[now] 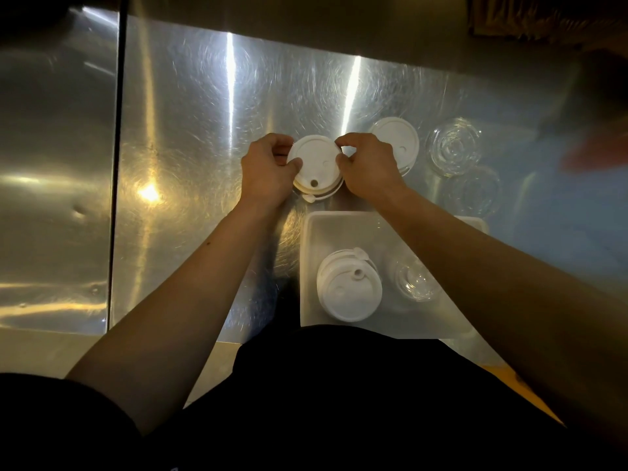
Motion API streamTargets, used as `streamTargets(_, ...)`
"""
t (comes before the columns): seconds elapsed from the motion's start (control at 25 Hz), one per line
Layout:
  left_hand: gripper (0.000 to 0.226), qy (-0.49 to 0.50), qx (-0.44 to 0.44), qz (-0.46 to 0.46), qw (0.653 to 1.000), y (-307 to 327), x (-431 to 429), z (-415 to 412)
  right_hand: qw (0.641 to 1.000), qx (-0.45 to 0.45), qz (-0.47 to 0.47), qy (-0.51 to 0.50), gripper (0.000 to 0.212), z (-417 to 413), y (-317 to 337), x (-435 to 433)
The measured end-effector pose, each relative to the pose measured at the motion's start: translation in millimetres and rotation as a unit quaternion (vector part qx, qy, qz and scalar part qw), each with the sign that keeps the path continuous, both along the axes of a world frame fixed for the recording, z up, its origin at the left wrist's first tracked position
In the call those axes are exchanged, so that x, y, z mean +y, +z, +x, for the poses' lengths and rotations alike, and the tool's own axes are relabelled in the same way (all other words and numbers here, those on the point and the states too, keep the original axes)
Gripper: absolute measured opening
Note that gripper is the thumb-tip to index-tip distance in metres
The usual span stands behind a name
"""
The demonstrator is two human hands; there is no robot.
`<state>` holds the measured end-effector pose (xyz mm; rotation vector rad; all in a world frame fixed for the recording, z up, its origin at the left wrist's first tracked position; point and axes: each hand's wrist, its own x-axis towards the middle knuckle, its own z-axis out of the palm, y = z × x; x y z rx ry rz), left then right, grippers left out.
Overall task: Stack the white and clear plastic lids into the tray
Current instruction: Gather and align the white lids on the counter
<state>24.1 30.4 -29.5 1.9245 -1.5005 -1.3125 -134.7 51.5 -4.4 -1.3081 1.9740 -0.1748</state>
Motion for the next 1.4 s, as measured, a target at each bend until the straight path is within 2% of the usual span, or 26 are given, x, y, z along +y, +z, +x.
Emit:
streamTargets(0.32,0.035,-0.048,-0.037,-0.045,0.997,-2.3,7.0,-2.9,1.0,0.008,0.011,-0.027,0.025,1.8,1.7,1.2)
streamTargets(0.56,0.036,-0.069,-0.061,-0.03,0.995,3.1,4.2,-6.5,0.999,0.004,0.023,-0.034,0.026,5.1,1.2,2.3)
streamTargets(0.76,0.043,-0.038,-0.061,0.012,0.997,8.3,0.0,-6.4,0.988,-0.083,0.064,-0.11,0.021,1.4,-3.6,2.8)
streamTargets(0.84,0.047,-0.001,-0.034,0.045,0.998,7.4,-2.6,-4.8,0.984,-0.104,0.072,-0.126,0.01,1.0,-3.0,4.3)
streamTargets(1.0,0.04,0.021,0.001,0.067,0.998,11.6,-6.4,-3.8,0.977,-0.139,0.072,-0.143,0.002,-0.2,-1.7,3.4)
streamTargets(1.12,0.036,0.03,0.019,0.063,0.997,15.7,-4.5,-2.6,0.972,-0.156,0.058,-0.168,0.025,-2.4,-1.5,2.1)
streamTargets(1.4,0.033,0.066,0.055,0.056,0.995,18.5,-1.2,-3.2,0.964,-0.188,0.028,-0.183,0.031,-11.5,1.1,1.5)
